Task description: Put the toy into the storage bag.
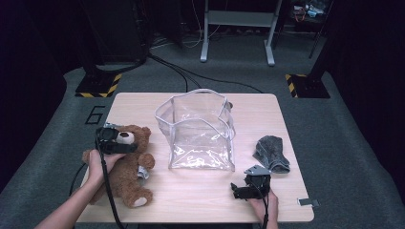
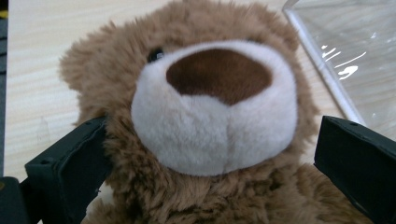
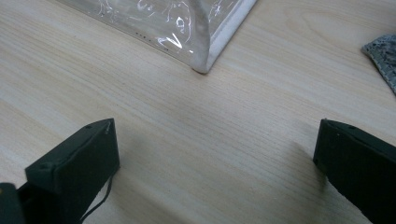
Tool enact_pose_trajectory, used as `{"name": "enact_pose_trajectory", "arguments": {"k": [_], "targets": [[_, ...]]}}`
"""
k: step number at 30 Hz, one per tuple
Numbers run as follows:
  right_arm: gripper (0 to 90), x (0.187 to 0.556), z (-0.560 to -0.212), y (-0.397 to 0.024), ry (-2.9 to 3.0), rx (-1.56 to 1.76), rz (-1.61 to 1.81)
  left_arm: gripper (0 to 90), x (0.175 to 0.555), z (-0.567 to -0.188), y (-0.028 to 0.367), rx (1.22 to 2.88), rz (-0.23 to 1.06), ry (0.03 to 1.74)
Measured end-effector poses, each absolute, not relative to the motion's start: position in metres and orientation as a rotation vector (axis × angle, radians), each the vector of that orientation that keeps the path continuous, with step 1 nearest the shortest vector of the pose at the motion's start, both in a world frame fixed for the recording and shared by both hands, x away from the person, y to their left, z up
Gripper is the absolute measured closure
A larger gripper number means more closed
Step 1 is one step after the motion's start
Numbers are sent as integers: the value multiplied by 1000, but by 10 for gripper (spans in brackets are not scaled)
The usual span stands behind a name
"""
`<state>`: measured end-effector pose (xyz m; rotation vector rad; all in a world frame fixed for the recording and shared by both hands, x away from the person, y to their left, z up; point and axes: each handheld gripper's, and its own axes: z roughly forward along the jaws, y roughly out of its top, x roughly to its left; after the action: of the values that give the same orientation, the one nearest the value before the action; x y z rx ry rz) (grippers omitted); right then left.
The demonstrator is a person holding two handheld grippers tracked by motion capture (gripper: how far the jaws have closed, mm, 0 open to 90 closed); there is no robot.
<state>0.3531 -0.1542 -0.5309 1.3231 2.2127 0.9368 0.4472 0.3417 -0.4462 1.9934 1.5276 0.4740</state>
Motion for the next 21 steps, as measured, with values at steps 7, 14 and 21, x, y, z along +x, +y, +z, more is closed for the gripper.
{"name": "enact_pose_trajectory", "arguments": {"k": [7, 14, 21], "targets": [[0, 353, -531, -153, 2207, 1329, 936, 13, 449, -462, 348, 2003, 469, 1579], [0, 353, -531, -153, 2207, 1329, 936, 51, 452, -471, 353, 2013, 371, 1611], [0, 353, -531, -153, 2208, 1330, 936, 294, 450, -471, 349, 2043, 407, 1534]]}}
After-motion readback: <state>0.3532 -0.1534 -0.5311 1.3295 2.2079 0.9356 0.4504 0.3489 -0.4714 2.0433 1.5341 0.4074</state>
